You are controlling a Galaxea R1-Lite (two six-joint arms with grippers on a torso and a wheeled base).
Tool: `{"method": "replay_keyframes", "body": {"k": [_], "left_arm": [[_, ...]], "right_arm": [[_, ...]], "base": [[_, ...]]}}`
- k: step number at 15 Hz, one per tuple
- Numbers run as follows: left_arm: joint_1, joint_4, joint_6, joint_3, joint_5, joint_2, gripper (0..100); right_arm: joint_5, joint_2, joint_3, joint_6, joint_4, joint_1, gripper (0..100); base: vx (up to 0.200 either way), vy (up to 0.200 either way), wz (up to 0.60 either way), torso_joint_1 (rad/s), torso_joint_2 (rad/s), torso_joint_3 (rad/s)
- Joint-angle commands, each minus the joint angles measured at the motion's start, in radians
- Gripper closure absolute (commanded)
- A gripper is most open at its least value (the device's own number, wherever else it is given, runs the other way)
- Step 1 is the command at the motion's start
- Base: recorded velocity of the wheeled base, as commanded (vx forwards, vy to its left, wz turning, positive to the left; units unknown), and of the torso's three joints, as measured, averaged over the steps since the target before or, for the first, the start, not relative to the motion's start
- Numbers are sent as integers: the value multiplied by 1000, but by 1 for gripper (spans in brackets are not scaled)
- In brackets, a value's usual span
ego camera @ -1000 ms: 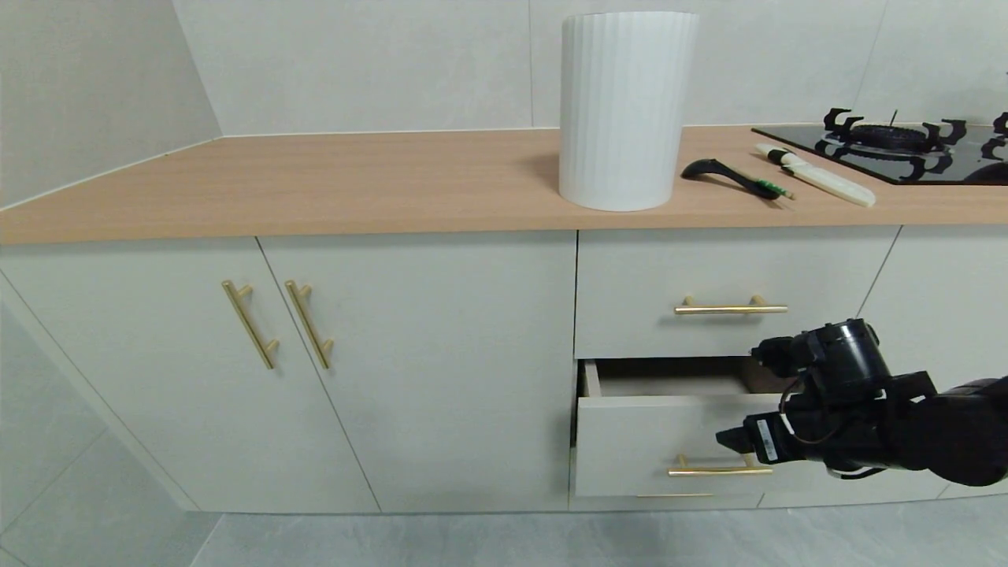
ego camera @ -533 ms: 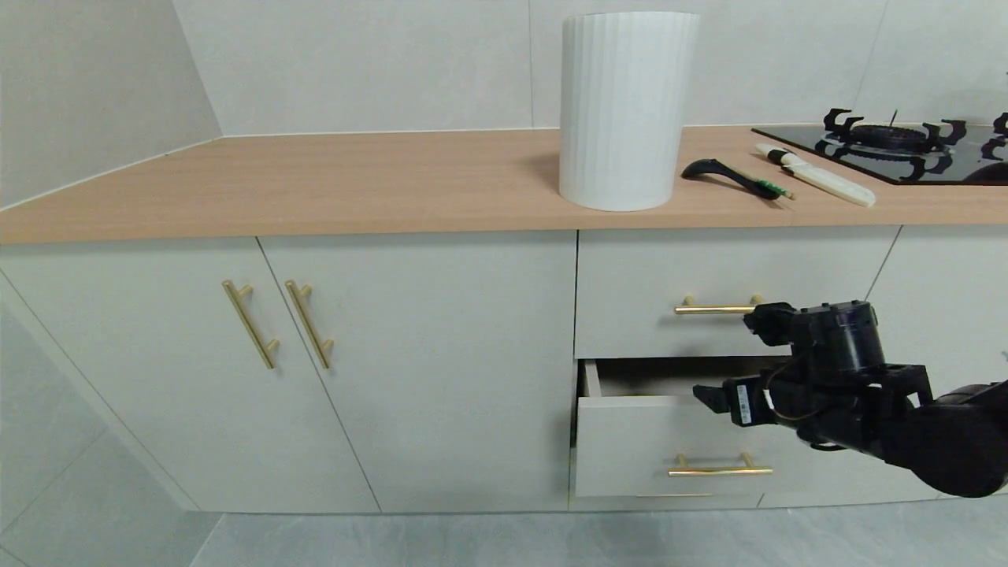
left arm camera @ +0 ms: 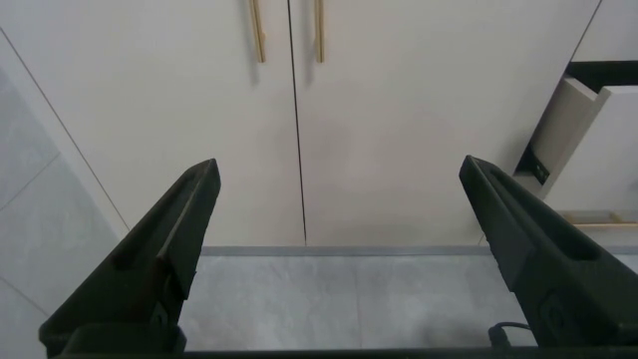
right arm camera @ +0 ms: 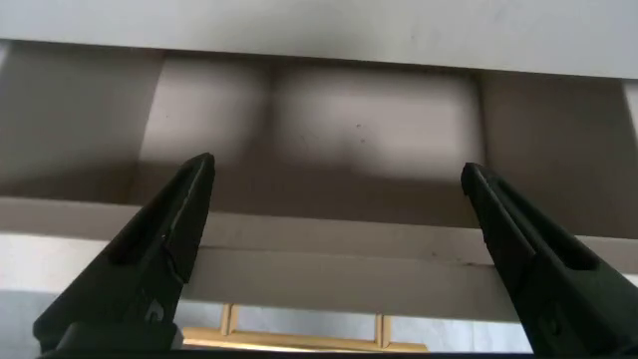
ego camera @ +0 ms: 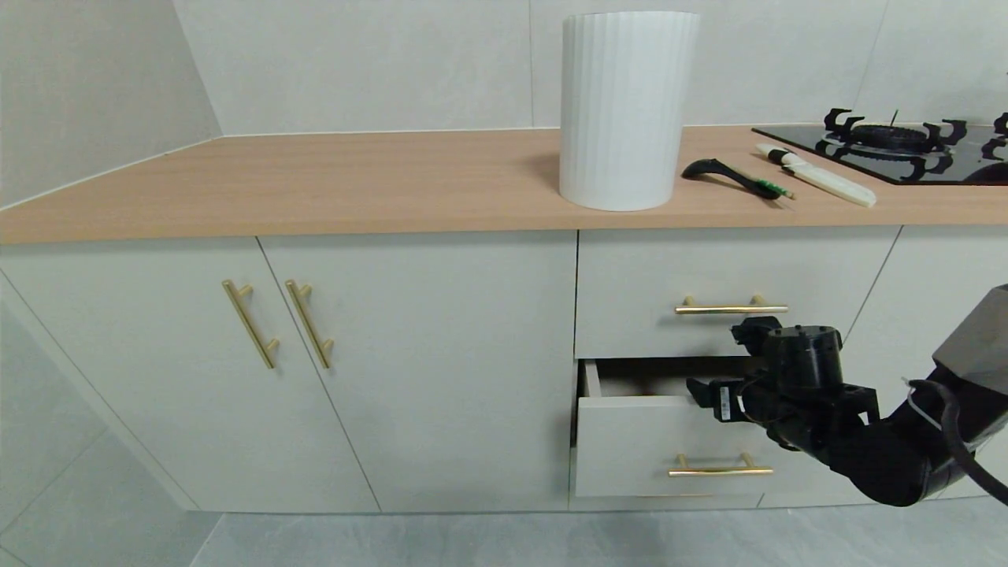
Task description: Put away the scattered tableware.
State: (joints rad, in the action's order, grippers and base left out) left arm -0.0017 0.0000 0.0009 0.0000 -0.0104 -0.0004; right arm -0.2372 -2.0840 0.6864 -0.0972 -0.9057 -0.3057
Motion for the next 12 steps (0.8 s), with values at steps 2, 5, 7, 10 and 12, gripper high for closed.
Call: {"method": "replay_keyframes", "body": {"k": [2, 5, 7, 10, 12], "left_arm": [[0, 0, -1, 0, 0, 0, 0], [0, 0, -1, 0, 0, 0, 0], [0, 0, -1, 0, 0, 0, 0], [0, 0, -1, 0, 0, 0, 0], [0, 0, -1, 0, 0, 0, 0]], "right_arm": [[-1, -14, -2, 2, 11, 2, 0], [-1, 4, -16, 4, 16, 2, 0], [-1, 36, -21, 4, 62, 0, 0], [7, 108, -25, 4, 202, -3, 0], [13, 151, -24, 5, 289, -4, 0]], "base": [[0, 0, 0, 0, 0, 0], [0, 0, 0, 0, 0, 0], [0, 0, 0, 0, 0, 0], [0, 0, 0, 0, 0, 0], [0, 0, 0, 0, 0, 0]]}}
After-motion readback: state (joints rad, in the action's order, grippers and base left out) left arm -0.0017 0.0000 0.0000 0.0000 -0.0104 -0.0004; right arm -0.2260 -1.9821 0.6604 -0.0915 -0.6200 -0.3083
